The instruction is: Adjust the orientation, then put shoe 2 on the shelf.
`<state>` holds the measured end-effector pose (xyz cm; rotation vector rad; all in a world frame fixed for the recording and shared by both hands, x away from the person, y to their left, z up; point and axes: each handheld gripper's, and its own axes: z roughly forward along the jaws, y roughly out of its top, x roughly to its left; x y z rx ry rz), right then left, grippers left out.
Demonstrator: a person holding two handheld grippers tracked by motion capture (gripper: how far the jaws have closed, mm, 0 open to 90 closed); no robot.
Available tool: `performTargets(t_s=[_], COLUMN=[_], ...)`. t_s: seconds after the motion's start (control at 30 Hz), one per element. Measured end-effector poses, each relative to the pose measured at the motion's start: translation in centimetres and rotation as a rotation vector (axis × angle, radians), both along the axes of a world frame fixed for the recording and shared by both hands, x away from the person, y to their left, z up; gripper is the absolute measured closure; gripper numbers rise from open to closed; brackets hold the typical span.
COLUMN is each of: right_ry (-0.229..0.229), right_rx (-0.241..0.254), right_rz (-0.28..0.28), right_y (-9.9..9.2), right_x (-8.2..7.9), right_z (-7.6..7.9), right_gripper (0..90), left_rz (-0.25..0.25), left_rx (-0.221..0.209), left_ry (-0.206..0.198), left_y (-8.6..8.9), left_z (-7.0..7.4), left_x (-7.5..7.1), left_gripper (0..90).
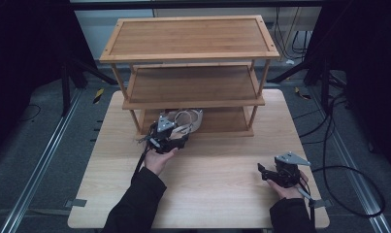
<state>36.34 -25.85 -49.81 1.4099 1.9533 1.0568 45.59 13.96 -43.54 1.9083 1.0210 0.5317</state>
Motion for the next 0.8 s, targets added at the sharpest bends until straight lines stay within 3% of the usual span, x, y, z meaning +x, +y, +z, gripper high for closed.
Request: performTargets(t_s=[0.43,0.8], right_ry=[0.005,0.001], right_rx=[-0.006,-0.021], right_rz=[0.011,0.024], right_y=[0.3,0.3], right_x=[0.1,0.1], right_z=[-0.2,-0.3], right_gripper=[27.1,27.1], left_rz=[0.068,0.107], left_rx=[0.022,0.044], left_ry=[0.02,0.016], left_y=[-0.1,-1.3], left_z=[-1.2,-2.2], left_x=[2.6,3.4], left_gripper=[39.5,39.5])
